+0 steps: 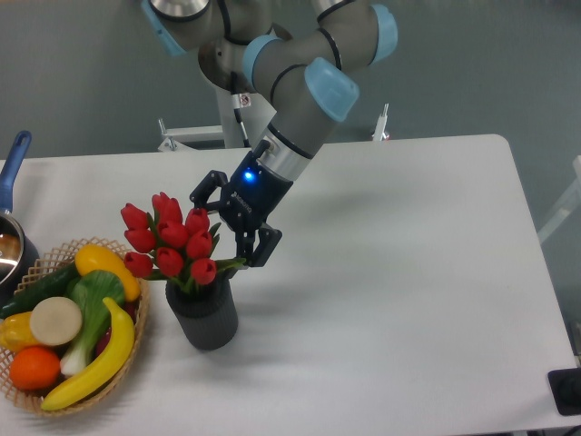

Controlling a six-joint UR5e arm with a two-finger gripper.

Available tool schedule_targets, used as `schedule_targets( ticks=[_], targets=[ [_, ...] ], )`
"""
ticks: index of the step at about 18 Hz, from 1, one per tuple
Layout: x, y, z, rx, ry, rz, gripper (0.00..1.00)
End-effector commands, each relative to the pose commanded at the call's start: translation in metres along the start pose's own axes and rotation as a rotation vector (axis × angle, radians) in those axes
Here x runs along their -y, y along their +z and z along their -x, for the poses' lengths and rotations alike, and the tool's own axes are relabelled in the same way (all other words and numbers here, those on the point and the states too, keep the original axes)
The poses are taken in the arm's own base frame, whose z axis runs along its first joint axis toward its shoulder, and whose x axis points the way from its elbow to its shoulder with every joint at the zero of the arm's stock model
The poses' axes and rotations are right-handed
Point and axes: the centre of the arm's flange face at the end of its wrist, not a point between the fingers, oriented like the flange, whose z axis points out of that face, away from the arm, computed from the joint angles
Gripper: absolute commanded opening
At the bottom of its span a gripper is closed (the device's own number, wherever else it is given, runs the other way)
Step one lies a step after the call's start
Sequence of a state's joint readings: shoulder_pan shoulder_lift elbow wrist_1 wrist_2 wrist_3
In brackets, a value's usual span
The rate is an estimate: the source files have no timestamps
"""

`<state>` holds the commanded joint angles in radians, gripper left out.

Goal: Pick up the flowers from the vase
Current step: 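Close the gripper around the tulip stems just below the blooms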

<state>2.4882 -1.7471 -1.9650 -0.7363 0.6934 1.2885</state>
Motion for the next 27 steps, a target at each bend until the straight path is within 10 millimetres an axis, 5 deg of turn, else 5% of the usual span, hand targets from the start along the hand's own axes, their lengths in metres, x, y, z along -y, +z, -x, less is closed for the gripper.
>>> schedule_targets(
  ticks=[15,20,27],
  targets=[
    [0.008,0.019,0.000,-0.038,0.014,-0.018,0.99],
    [0.009,0.019,0.002,-0.039,0.010,-0.028,0.62],
    [0.011,0.015,0.004,-0.031,0.010,-0.031,0.51]
  ],
)
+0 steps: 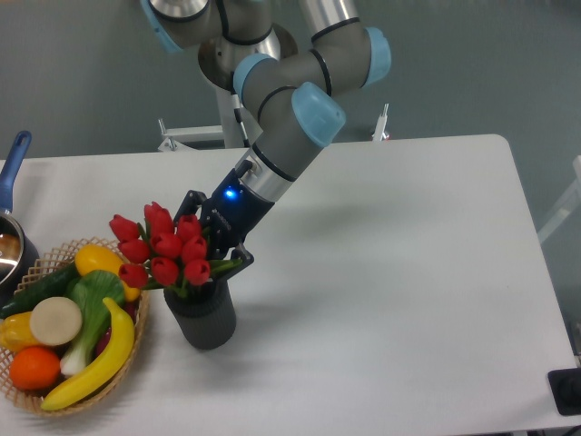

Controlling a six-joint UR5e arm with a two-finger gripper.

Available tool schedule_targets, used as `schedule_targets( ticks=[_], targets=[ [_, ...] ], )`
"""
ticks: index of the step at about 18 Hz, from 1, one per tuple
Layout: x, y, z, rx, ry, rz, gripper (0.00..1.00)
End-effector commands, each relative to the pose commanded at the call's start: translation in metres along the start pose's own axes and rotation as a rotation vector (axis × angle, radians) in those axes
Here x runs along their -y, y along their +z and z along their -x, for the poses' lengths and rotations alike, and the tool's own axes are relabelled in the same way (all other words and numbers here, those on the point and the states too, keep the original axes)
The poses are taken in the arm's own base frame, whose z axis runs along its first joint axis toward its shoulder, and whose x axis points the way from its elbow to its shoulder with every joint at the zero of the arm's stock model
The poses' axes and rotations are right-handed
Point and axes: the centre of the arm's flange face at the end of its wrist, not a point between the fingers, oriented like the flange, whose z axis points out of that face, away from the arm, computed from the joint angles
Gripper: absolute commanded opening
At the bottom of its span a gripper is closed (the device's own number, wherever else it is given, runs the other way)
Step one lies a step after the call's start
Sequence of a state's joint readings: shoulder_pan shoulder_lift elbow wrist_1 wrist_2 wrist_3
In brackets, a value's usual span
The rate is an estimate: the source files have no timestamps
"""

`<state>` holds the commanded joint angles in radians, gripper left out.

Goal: Pick up the flowers from the vase
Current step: 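Close the gripper around the tulip stems just below the blooms, then lift the gripped tulips straight up out of the black vase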

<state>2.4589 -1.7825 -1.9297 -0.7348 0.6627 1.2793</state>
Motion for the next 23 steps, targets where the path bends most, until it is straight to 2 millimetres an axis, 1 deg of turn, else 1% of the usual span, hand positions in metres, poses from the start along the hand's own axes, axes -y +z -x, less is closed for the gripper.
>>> schedule_targets(
  ticks=[7,10,12,16,17,18,23],
  targets=[
    [0.004,-0.005,0.000,0.001,-0.001,-0.029,0.49],
    [0.009,-0.009,0.001,0.002,-0.018,-0.050,0.49],
    [0.013,-0.015,0.004,0.014,-0.036,-0.053,0.49],
    [0.032,-0.030,-0.001,0.038,-0.061,-0.065,0.49],
    [0.041,-0.037,-0.002,0.046,-0.078,-0.077,0.50],
    [0.047,-0.041,-0.004,0.049,-0.091,-0.087,0.50],
    [0.063,-0.053,-0.010,0.063,-0.101,-0.104,0.50]
  ],
)
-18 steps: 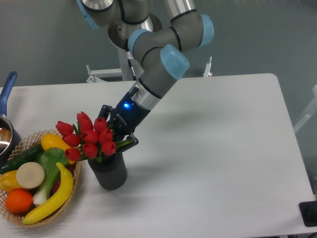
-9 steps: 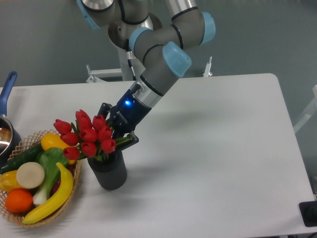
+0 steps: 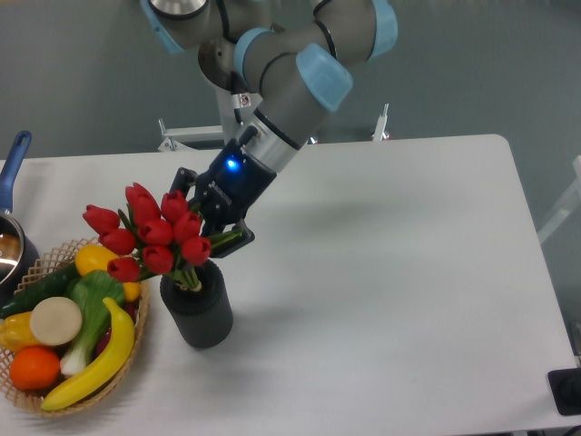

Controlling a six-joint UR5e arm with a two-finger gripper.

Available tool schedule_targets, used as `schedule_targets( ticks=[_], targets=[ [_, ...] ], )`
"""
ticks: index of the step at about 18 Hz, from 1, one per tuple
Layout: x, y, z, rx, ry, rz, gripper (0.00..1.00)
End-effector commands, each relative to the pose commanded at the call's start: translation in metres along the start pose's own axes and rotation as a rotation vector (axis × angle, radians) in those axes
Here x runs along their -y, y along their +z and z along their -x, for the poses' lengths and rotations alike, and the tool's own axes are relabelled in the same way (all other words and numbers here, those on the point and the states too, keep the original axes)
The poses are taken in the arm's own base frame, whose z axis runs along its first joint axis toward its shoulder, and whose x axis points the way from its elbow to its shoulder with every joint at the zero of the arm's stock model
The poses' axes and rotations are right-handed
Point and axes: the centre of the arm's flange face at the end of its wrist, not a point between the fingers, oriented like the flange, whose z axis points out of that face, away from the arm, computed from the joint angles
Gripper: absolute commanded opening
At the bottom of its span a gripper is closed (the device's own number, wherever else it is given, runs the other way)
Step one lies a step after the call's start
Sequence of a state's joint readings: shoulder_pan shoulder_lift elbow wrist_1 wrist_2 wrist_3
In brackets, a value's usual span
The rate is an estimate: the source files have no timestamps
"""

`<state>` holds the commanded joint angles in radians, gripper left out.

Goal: Pick up the flowers from the vase
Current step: 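Lift the gripped tulips straight up out of the black vase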

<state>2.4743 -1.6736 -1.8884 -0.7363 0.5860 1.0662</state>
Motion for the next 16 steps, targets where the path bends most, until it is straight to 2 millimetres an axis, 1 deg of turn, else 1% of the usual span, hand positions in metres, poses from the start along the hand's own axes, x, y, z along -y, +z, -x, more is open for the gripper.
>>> schedule_targets(
  ticks=[5,10,16],
  targets=[
    [0.021,-0.012,-0.004,0.011,-0.031,-0.029,0.50],
    [0.045,-0.023,-0.003,0.016,-0.057,-0.066,0.50],
    [0.061,-0.032,-0.002,0.024,-0.070,-0.087,0.50]
  ],
)
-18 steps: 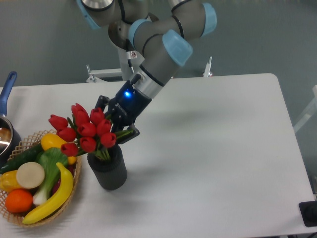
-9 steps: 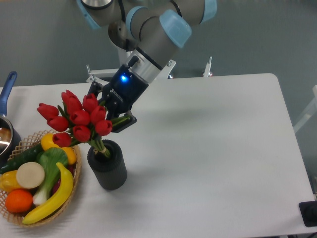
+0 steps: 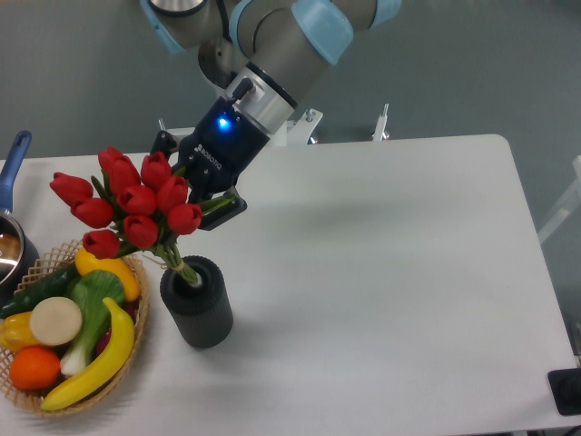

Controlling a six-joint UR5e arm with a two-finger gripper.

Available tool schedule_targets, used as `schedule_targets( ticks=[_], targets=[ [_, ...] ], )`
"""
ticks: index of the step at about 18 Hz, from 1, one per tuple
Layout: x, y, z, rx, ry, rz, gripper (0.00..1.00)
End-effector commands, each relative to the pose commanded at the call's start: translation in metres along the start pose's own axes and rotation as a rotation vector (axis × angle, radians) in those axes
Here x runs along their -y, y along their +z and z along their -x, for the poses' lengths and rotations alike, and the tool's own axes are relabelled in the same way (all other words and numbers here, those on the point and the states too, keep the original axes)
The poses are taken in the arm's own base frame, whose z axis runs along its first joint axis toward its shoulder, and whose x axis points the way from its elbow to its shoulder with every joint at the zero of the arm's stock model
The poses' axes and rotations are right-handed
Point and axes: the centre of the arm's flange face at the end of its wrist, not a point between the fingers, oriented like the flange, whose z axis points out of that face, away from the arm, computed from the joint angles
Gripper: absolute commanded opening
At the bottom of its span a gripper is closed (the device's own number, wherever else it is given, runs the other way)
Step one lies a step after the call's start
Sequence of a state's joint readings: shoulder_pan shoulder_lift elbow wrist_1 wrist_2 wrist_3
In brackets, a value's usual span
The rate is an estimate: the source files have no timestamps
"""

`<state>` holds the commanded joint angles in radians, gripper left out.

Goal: Pick up the flowers from the vase
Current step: 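Lift the gripped tulips straight up out of the black vase, then carry the tulips up and away from the vase over the table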

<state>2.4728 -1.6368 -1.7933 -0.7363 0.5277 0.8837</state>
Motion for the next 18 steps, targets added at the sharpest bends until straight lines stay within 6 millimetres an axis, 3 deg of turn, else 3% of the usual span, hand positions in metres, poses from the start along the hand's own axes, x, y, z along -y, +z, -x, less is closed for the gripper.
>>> schedule_targets(
  ticks=[9,18],
  targets=[
    [0.038,-0.015,-0.004,0.023,-0.033,-0.030,0.49],
    [0.049,-0.026,0.001,0.045,-0.040,-0.041,0.49]
  ],
)
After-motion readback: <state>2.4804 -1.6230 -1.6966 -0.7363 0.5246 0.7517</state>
